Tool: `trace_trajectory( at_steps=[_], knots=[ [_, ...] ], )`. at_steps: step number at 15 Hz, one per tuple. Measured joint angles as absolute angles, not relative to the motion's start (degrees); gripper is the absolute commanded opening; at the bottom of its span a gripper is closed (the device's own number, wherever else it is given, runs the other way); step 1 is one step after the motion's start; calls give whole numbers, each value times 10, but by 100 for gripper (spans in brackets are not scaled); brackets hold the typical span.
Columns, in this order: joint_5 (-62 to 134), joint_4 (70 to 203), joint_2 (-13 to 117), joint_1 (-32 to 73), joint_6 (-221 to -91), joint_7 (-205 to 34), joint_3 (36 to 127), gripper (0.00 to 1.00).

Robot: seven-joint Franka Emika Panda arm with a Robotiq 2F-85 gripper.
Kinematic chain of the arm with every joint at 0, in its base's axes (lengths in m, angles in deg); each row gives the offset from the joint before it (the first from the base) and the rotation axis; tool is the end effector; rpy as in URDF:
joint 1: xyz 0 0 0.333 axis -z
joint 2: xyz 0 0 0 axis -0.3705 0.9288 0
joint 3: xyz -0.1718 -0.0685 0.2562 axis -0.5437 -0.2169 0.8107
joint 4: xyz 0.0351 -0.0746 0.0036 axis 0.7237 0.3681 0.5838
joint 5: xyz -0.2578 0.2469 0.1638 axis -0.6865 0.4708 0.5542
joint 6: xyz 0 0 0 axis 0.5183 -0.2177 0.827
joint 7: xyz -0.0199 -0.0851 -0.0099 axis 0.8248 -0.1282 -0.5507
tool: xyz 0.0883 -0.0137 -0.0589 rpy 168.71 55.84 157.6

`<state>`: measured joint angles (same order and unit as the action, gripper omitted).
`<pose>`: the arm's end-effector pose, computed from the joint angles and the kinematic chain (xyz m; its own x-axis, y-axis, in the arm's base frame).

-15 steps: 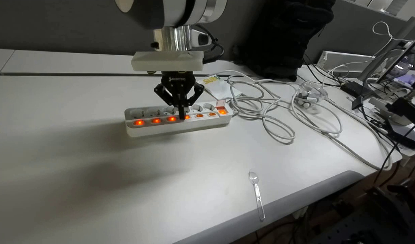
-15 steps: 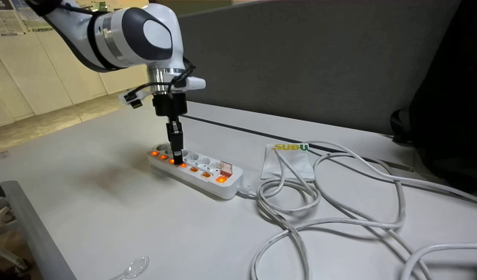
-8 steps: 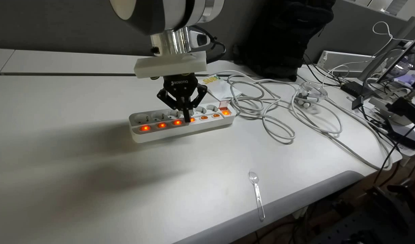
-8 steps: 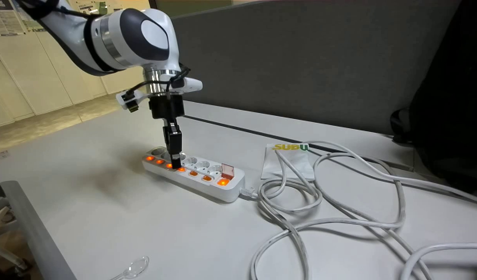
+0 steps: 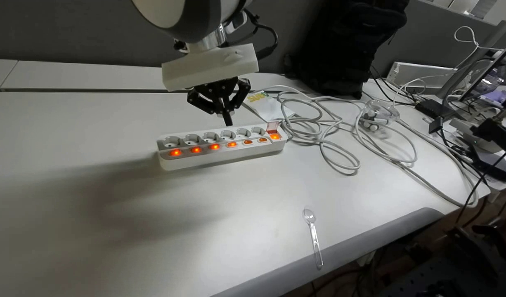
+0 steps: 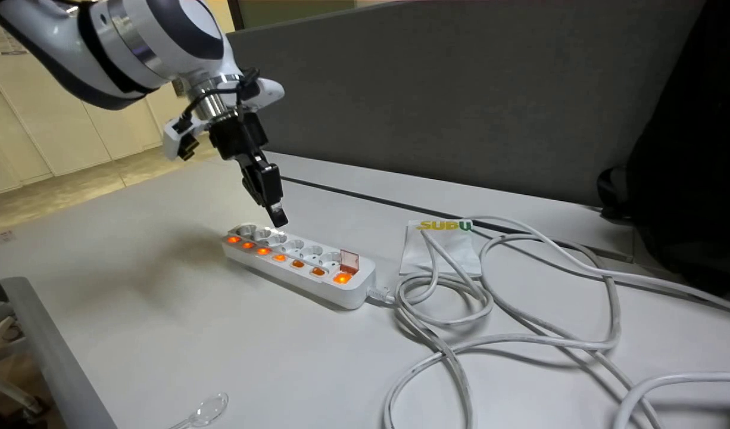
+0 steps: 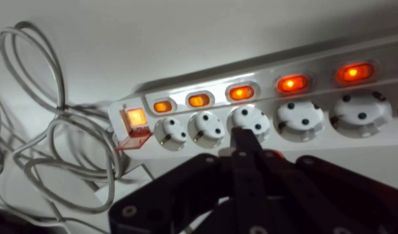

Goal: Turn off the middle switch

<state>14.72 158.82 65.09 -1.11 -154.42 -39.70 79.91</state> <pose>0.5622 0.1644 0.1863 0.9704 -0.2321 0.0664 -0.2401 -0.8989 0.3665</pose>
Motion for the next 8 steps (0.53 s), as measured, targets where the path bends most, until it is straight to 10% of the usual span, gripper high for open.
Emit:
trace_trajectory(
  at_steps=[8],
  knots=[
    [206, 1756, 524, 59, -1693, -408, 835, 0]
  ],
)
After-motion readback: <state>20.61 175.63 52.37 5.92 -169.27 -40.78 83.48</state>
